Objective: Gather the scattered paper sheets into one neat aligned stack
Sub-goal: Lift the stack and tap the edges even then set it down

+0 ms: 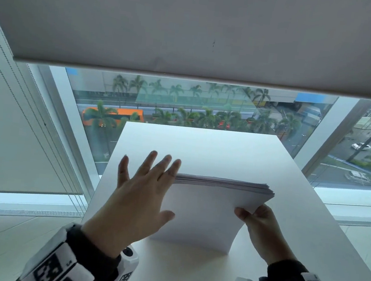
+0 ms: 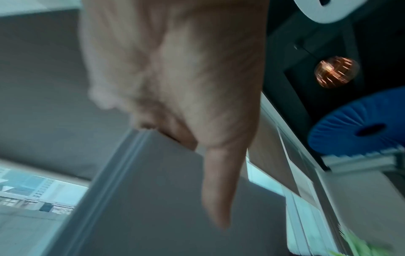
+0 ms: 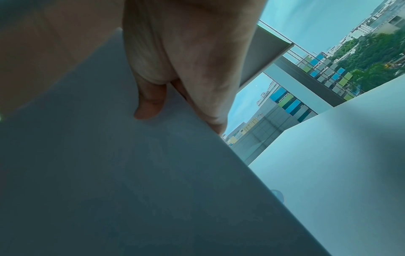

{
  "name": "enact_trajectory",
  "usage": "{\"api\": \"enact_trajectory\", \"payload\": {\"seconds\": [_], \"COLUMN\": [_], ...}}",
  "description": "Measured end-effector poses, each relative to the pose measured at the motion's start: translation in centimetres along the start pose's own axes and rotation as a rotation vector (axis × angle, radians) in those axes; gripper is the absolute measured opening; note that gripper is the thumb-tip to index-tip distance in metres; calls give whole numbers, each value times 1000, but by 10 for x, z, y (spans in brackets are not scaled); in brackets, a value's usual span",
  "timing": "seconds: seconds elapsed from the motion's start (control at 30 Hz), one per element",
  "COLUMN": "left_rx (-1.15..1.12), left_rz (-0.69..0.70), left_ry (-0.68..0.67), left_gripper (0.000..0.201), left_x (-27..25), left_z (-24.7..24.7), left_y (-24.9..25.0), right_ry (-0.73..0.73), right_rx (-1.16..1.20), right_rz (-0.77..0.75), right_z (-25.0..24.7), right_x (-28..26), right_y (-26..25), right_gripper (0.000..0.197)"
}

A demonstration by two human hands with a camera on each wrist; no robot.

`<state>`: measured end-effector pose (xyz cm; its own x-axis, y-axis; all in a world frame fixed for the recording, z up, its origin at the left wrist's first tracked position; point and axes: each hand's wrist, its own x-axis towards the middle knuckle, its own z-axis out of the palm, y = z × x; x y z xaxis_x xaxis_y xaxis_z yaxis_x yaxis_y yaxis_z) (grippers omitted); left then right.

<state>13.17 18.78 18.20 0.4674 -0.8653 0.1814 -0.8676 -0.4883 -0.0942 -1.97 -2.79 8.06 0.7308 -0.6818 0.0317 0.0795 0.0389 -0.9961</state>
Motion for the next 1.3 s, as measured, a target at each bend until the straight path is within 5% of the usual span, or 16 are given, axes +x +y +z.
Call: {"api": "enact_trajectory", "payload": {"seconds": [0.17, 0.27, 0.43, 0.67, 0.87, 1.03, 1.17, 1.23, 1.3], "left_rx": [-37, -88, -91, -145, -315, -664, -1019, -1222, -1384], "left_rz": [67, 150, 99, 78, 80, -180, -361, -439, -510], "left_ry": [50, -71, 3, 0, 168, 245, 222, 210, 189], "left_gripper": [74, 64, 13, 18, 7, 14, 20, 8, 19], "left_x": [19, 34, 48, 49, 45, 38, 31, 25, 20], "left_z": [-12, -11, -3, -1, -20, -31, -12, 5, 24], "left_y": [23, 42, 55, 54, 34, -3, -27, -30, -30], "right_ry": [10, 20, 14, 67, 165, 205, 86, -26, -84], "right_rx": [-15, -9, -61, -163, -260, -311, 216, 334, 415], "right_rz": [9, 20, -8, -233, -147, 37, 128, 141, 138], "right_z": [-2, -1, 2, 3, -12, -42, -43, -33, -25], "right_x": [-2, -2, -8, 0, 4, -5, -9, -7, -5], "right_y": [1, 2, -10, -54, -25, 5, 12, 10, 6], "right_gripper": [29, 29, 25, 33, 28, 18, 54, 57, 64]}}
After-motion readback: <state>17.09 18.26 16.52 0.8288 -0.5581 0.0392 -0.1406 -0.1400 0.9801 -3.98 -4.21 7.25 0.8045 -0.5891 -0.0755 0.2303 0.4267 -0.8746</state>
